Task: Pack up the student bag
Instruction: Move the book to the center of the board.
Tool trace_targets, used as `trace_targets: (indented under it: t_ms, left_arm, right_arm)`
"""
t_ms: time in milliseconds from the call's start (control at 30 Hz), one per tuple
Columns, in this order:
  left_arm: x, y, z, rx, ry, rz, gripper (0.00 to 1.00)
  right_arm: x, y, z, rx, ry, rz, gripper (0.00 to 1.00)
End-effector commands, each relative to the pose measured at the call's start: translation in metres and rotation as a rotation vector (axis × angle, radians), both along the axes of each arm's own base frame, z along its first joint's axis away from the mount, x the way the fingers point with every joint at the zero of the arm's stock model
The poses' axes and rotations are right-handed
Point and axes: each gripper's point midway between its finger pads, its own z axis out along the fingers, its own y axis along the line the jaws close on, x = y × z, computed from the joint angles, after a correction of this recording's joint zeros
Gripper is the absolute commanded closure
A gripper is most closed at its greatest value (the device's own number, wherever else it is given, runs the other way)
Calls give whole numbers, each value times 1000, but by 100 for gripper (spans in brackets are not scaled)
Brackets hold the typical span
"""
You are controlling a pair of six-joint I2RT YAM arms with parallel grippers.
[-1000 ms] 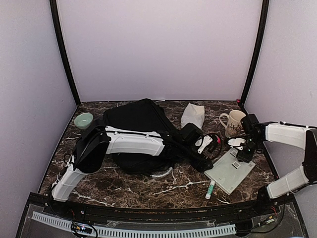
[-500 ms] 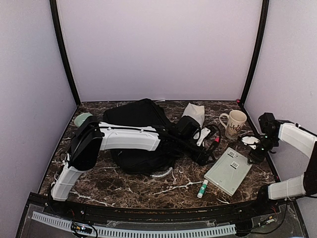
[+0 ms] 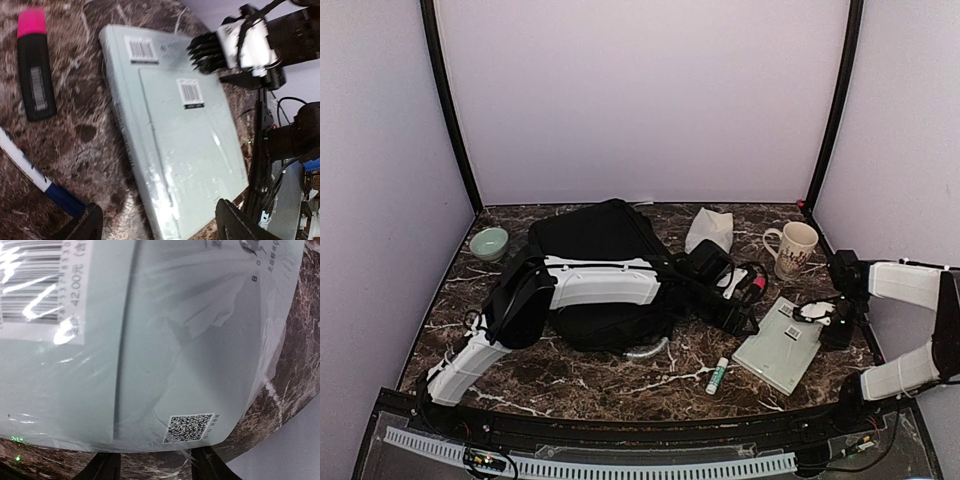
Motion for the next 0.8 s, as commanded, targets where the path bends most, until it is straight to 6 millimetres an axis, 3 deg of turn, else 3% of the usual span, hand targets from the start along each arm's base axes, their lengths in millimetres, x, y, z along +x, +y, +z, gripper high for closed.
trace_targets:
  t_ms: [0,233,500,600,767]
  left_arm:
    - [-5,11,-25,95,89,41,20]
    - [-10,20,-39,137,118,47,22]
    - [-11,29,-26,130,110,72,23]
    - [-8,33,-22,135,108,112,23]
    - [3,41,-12,126,86,200,23]
  right_arm:
    - [24,21,-12,28,-65,19,52]
    - [48,64,-5,124,-116,71,51]
    - [77,124,15,311,-101,37,51]
    - [86,127,30,326,-107,-11,50]
    - [100,108,69,352,-193,-143,43]
